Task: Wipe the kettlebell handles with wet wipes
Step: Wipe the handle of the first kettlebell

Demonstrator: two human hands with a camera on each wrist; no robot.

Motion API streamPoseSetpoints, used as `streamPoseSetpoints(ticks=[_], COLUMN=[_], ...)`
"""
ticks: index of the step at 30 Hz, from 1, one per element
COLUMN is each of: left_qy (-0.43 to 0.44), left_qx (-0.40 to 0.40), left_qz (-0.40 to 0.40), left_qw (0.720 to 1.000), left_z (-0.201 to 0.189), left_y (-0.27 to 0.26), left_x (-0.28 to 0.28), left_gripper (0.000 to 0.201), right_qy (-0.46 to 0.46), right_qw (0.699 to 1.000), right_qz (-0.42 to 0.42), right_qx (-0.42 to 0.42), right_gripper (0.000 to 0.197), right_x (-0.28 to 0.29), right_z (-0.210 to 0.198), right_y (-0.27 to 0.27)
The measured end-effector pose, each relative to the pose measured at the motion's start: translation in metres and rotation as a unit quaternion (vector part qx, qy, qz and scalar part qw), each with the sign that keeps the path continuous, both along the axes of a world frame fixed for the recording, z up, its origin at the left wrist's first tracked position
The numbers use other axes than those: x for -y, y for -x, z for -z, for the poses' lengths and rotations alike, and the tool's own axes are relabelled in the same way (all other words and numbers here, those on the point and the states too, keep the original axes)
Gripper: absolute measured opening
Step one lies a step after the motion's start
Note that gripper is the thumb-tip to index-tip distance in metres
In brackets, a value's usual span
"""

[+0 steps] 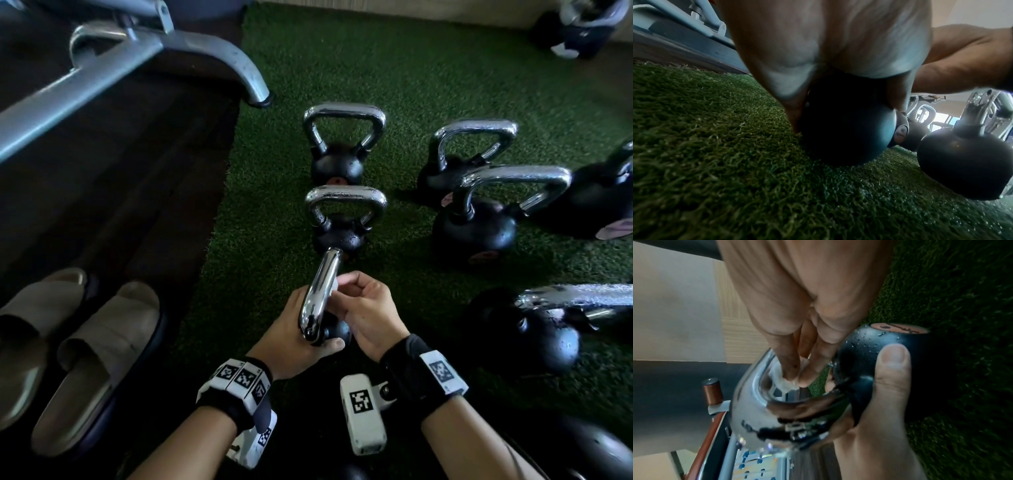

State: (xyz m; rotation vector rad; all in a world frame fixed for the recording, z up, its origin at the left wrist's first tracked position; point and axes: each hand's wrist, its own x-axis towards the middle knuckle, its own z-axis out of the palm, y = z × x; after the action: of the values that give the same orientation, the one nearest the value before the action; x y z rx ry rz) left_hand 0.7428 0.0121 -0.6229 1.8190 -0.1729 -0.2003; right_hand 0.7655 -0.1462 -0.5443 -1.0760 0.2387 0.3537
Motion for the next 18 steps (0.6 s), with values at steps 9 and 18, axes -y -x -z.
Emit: streamPoseSetpoints(ticks=[9,18], left_qy=[-0.032,-0.058], left_qx=[0.065,0.078], left_qz=[0.006,0.022], left_qw=[0.997,0.995], left_z=[-0.021,-0.025], left_y=[0.011,0.014], left_x=[0.009,0.008], left_gripper=[0.094,0.095], right_qy=[0.206,0.363], right_qw=[0.965,0.910], right_qz=[0.127,0.178], right_qx=[0.097,0.094], right_gripper=[0.023,0.018], right_x=[0.003,0.000], right_z=[0.006,0.002], right_y=[0.006,0.008])
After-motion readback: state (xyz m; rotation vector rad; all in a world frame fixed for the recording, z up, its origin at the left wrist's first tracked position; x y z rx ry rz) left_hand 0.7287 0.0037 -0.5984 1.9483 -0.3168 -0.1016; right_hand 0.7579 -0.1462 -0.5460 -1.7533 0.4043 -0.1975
